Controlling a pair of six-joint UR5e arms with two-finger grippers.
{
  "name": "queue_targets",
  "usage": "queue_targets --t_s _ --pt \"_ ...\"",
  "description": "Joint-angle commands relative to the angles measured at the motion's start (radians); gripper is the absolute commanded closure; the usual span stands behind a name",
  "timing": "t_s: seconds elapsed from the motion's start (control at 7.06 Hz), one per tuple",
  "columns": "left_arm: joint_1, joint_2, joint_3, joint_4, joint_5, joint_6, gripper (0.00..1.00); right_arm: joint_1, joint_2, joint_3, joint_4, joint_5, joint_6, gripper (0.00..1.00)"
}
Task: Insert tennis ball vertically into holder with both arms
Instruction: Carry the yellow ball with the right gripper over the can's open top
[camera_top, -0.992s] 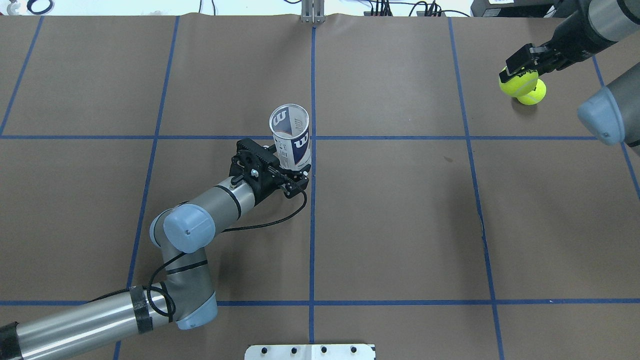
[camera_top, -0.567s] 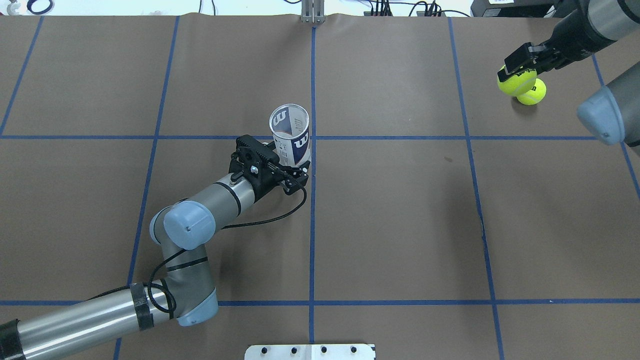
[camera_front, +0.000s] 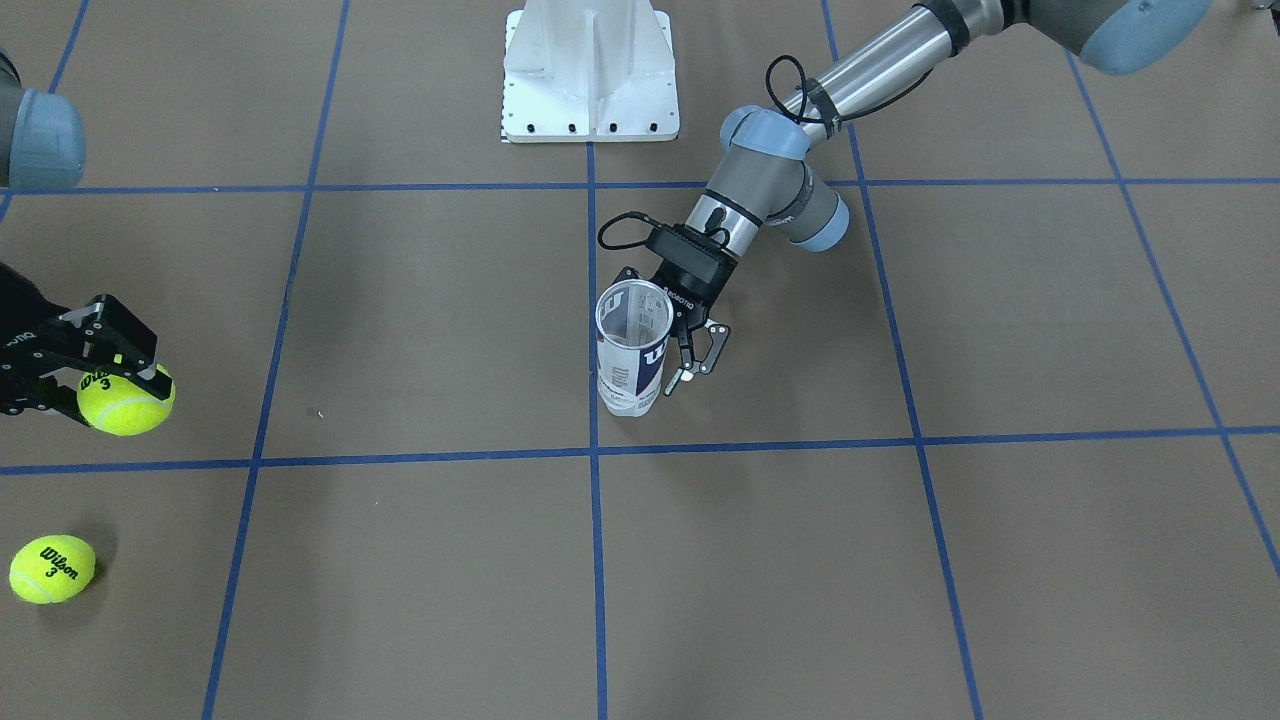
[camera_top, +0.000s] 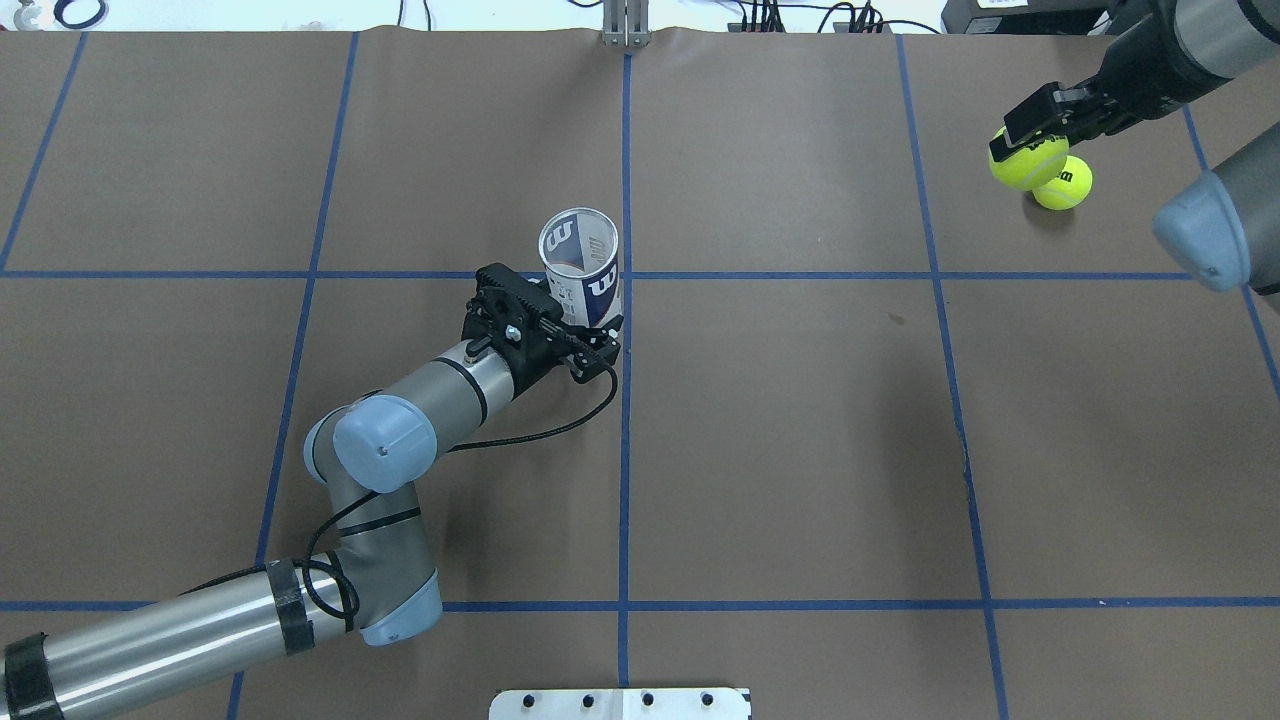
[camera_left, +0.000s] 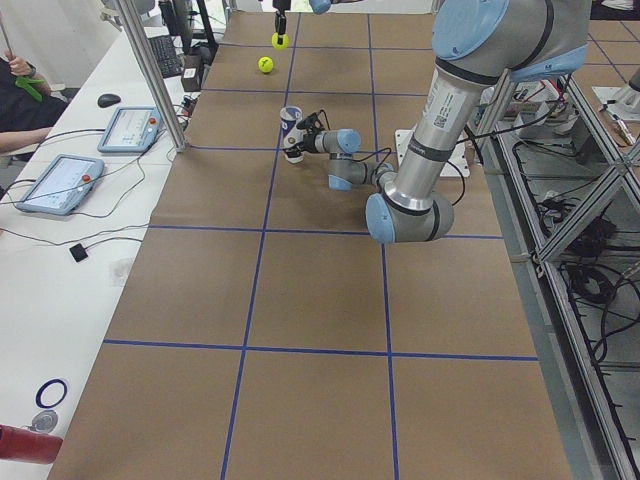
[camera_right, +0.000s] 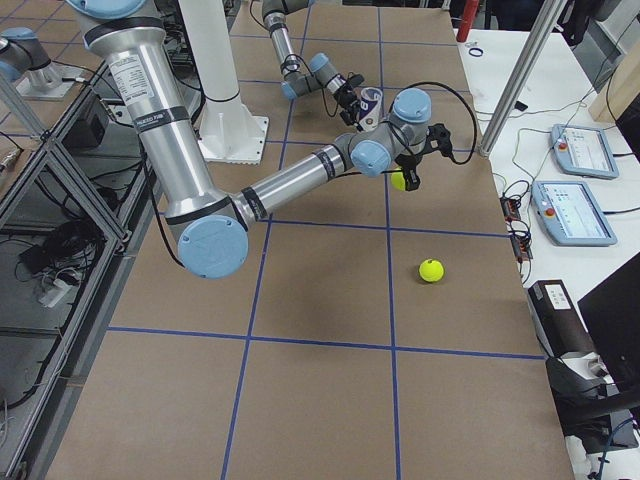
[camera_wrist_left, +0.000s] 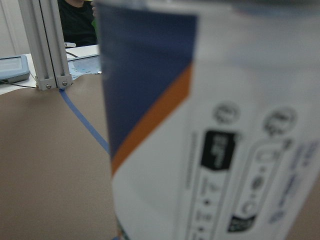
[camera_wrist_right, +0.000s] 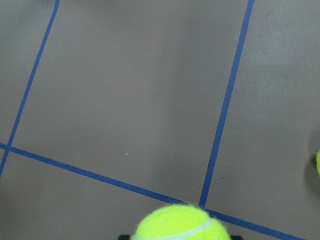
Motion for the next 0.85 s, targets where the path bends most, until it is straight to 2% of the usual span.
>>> queue_targets --t_s 0.0,0.28,0.71 --pt "-0.001 -0.003 0.003 0.002 0.0 0.0 0.01 -0.015 0.032 0.002 -0.008 0.009 0.002 1.0" --pt "-0.001 -0.009 0.008 0.002 0.0 0.0 0.01 -0.039 0.079 -0.001 -0.011 0.021 0.04 1.0" --pt "-0.001 -0.011 0.008 0.002 0.0 0.0 0.01 -0.125 0.236 -0.009 -0.012 0.015 0.248 1.0"
